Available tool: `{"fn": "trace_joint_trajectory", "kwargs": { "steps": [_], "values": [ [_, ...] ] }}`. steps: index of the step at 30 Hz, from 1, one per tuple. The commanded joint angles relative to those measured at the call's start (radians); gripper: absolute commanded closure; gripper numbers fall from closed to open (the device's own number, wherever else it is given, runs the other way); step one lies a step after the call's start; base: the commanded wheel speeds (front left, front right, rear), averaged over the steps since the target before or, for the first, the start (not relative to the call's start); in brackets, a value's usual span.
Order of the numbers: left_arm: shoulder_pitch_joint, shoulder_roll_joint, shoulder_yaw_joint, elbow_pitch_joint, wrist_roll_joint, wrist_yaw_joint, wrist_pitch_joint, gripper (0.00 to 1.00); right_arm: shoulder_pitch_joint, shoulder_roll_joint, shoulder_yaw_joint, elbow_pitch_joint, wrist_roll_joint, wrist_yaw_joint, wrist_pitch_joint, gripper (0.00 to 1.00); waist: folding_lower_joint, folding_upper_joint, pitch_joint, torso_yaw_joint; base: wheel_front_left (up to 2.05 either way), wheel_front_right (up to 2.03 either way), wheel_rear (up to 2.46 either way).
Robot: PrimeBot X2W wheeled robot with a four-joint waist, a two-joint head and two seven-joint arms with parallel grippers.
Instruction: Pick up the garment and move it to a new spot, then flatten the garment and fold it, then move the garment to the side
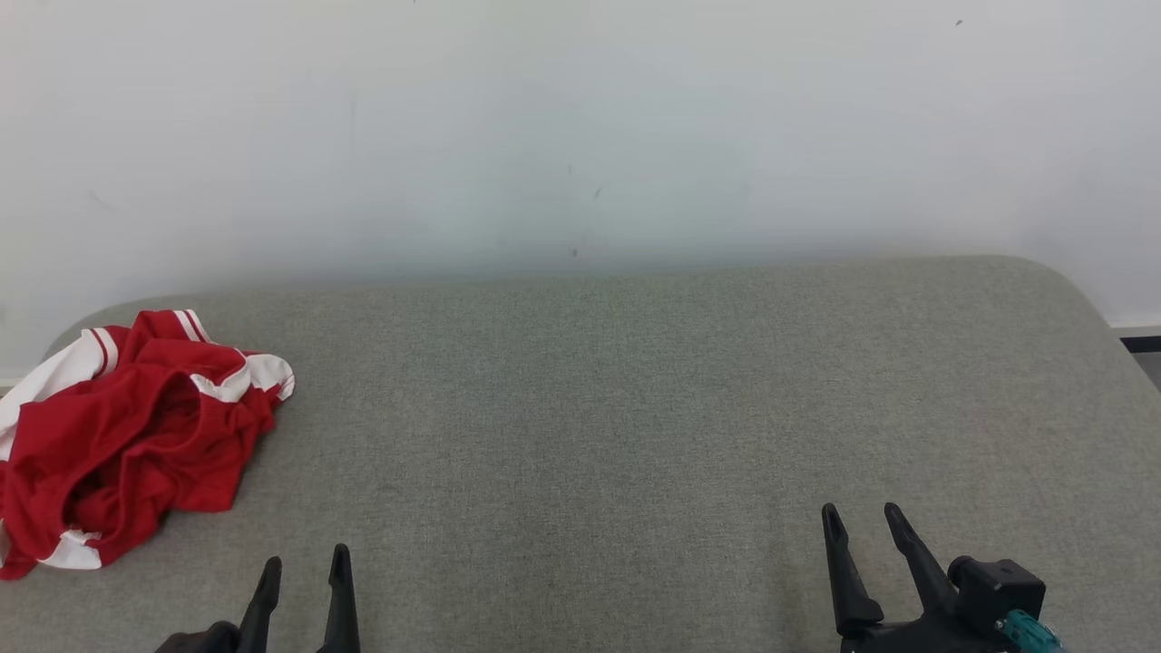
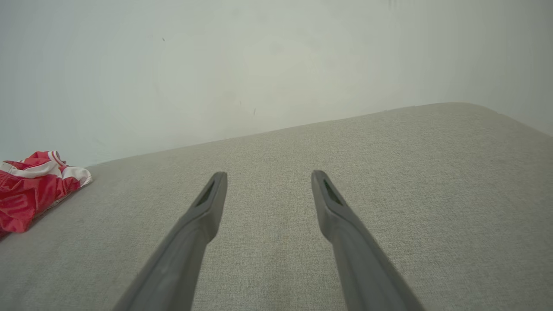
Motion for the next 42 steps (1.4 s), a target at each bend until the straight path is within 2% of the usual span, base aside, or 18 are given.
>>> {"fn": "trace_joint_trajectory", "kwargs": {
  "steps": [1,27,42],
  "values": [
    [0.007,0.005,0.000,0.000,0.025,0.006,-0.011,0.00,0.002,-0.003,0.005,-0.001,-0.029,-0.002,-0.010,0.00,-0.0001,0.0000,-0.001,0.000,0.00,0.00,0.00],
    [0.022,0.007,-0.019,0.032,0.178,0.035,-0.059,0.00,0.013,-0.003,0.030,0.029,-0.220,-0.002,-0.054,0.00,-0.0001,0.0000,-0.027,-0.007,0.00,0.00,0.00],
    [0.030,0.007,-0.016,0.034,0.165,0.031,-0.058,0.00,0.015,-0.003,0.035,0.029,-0.215,-0.002,-0.054,0.00,-0.0001,0.0000,-0.029,-0.009,0.00,0.00,0.00]
  ]
}}
